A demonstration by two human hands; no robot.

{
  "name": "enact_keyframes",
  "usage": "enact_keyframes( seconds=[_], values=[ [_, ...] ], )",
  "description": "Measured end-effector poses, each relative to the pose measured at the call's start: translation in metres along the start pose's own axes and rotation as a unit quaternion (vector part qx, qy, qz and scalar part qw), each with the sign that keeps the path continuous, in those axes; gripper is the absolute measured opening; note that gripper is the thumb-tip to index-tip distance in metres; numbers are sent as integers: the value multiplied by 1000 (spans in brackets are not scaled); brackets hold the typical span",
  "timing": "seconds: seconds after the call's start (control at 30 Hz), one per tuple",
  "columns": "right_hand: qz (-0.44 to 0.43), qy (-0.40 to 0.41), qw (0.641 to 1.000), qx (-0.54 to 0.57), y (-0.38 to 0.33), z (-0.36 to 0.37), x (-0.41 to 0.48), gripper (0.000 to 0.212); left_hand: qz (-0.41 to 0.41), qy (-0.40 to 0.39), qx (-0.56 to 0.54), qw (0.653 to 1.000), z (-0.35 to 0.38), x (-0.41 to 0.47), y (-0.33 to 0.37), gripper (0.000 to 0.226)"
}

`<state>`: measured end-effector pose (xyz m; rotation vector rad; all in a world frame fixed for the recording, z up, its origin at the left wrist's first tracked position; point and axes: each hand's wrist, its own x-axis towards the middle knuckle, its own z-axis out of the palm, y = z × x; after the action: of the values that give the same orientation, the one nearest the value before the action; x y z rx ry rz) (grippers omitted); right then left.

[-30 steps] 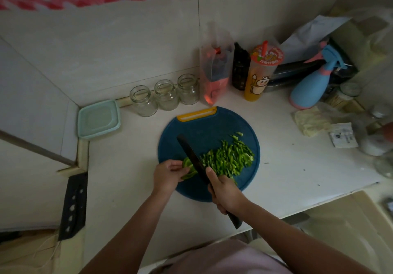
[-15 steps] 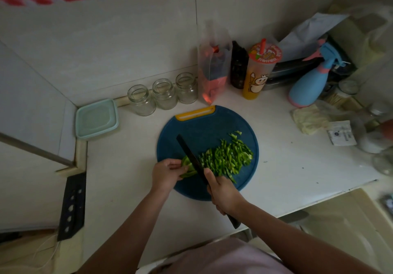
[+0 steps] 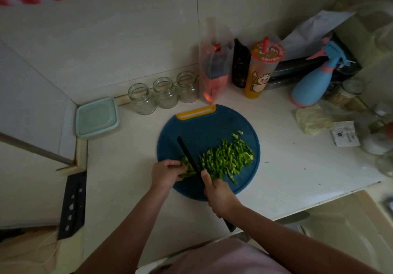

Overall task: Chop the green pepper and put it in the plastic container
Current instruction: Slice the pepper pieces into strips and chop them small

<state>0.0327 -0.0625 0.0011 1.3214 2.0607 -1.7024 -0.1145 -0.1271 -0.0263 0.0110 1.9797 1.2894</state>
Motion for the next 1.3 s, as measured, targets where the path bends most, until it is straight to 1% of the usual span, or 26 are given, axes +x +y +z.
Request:
enact_keyframes(
  seconds=[0.23, 0.3, 0.4, 0.43, 0.5, 0.53, 0.63, 0.7, 0.83, 0.87, 0.97, 1.03, 1.13, 1.3],
  values=[
    [-53, 17, 994, -97, -9, 7, 2, 54, -34, 0, -9, 999, 1, 2, 4, 24],
    [-49, -1, 993, -110, -11, 7, 6, 54, -36, -2, -9, 999, 1, 2, 5, 24],
    [-11, -37, 994, -102, -17, -1, 12, 51, -33, -2, -9, 999, 0, 3, 4, 30],
    [2, -45, 994, -96, -17, -4, 13, 55, -34, -2, -10, 999, 0, 3, 4, 31],
    [3, -57, 994, -99, -15, -5, 18, 66, -35, -2, -8, 999, 0, 4, 5, 31],
    [3, -55, 994, -97, -13, -4, 22, 68, -36, -3, -8, 999, 1, 4, 5, 31],
    [0, -22, 997, -77, -18, 0, 34, 65, -39, -5, -18, 999, 0, 4, 4, 34],
    [-4, 4, 998, -64, -22, 3, 38, 56, -33, -12, -24, 999, -2, 2, 3, 36],
    [8, 8, 999, -31, -17, 5, 32, 48, -14, -15, -54, 998, -3, -6, 0, 31],
    [18, 5, 1000, -11, -14, 3, 29, 49, -8, -11, -61, 998, -3, -8, -1, 31],
    [62, 0, 992, 113, -8, -4, 22, 56, 17, 1, -49, 999, -2, -10, -4, 32],
    [59, -9, 986, 154, -5, -10, 17, 57, 21, 3, -39, 999, -2, -10, -4, 33],
    [23, -26, 988, 152, -6, -14, 10, 58, 16, -1, -37, 999, -2, -9, -2, 33],
    [-5, -33, 993, 112, -7, -12, 2, 59, 18, -3, -35, 999, -3, -10, -1, 36]
  ],
)
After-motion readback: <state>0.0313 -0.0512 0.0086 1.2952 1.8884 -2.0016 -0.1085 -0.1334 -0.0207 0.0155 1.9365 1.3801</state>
